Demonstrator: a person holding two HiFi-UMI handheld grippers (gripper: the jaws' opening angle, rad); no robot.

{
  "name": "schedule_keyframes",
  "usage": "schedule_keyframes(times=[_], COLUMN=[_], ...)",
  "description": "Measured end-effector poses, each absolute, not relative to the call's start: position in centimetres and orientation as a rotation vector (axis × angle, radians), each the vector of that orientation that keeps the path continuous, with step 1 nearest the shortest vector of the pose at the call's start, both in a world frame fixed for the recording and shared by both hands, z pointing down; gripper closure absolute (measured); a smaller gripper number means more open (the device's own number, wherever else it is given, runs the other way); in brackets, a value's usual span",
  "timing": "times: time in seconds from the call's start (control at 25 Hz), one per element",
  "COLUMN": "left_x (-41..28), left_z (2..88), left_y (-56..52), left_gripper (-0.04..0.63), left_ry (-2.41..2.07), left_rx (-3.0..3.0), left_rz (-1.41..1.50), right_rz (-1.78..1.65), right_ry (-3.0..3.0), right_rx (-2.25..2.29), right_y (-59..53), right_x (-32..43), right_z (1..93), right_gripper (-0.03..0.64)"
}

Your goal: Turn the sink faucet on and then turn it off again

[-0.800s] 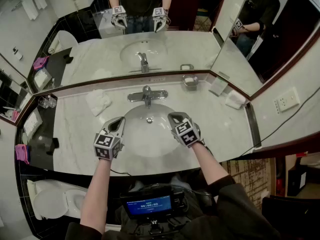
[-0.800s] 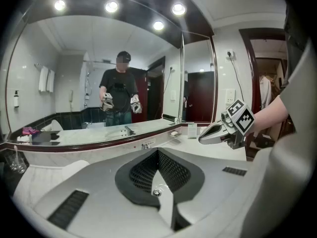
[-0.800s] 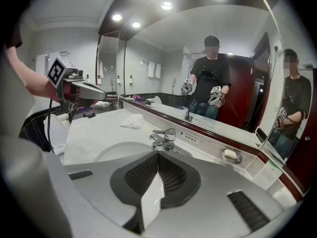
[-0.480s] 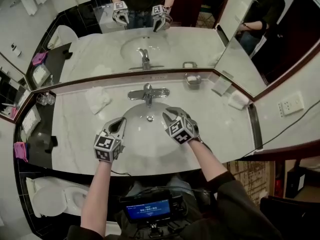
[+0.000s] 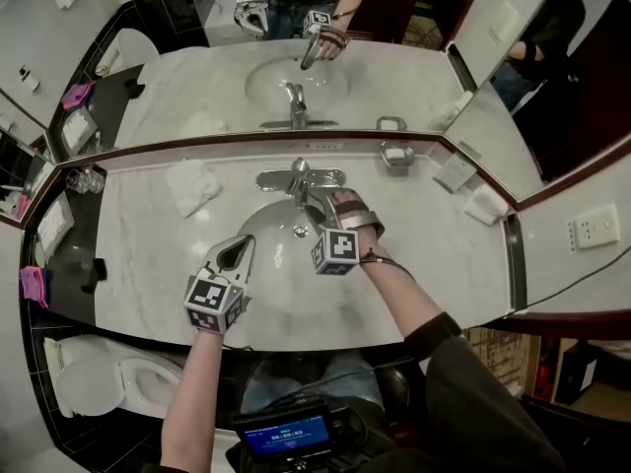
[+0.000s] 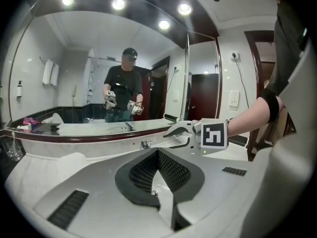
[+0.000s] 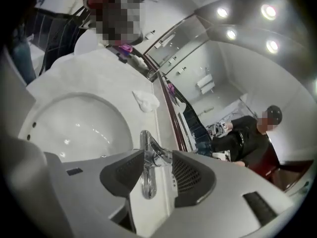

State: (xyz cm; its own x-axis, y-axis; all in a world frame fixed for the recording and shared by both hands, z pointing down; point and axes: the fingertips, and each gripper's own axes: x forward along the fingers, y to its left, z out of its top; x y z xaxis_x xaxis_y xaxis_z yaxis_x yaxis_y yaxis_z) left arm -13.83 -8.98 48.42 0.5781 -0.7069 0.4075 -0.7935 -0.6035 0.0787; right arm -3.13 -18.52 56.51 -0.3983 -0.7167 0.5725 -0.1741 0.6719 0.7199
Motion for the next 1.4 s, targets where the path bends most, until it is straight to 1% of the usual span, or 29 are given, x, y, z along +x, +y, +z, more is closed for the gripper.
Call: schedule_keyframes(times=[0.2,0.84,0.92,0.96,1.2,1.4], left_x=[-13.5,-16.3,-16.6,-16.7,-16.9,-16.5], left_z=[49.2,50.4,50.6,50.7,51.1,51.2], left_y=[-8.9,-9.2,-9.2,-9.2,-9.5,-9.7], left_gripper=[0.595,0.595,0.595,0.595,0.595,0.595], left_ry=[-1.247,-1.336,-1.344,-1.347,-1.351,-1.343], left_rx=[2.544,2.462,2.452,2.448,2.438,2.441], left_rz=[0.464,0.393,0.391,0.39,0.39,0.394], right_rz=[-0.884,-0.932,-0.94,-0.949,-0.965,-0.889], right_ry=[-1.836,-1.766,-1.762,-1.762,-1.794,-1.855], right_rx=[0.56,0.441,0.439,0.446,0.483,0.501], right_y=[-20.0,-23.2,-23.5,-23.7,-24.2,-24.1], right_x=[-4.9,-7.7,-8.0,-8.0,-8.2,-8.4], right_z=[59.3,63.5,63.7,63.7,62.8,62.5], right_gripper=[0.414,0.417,0.462,0.514,0.526,0.526])
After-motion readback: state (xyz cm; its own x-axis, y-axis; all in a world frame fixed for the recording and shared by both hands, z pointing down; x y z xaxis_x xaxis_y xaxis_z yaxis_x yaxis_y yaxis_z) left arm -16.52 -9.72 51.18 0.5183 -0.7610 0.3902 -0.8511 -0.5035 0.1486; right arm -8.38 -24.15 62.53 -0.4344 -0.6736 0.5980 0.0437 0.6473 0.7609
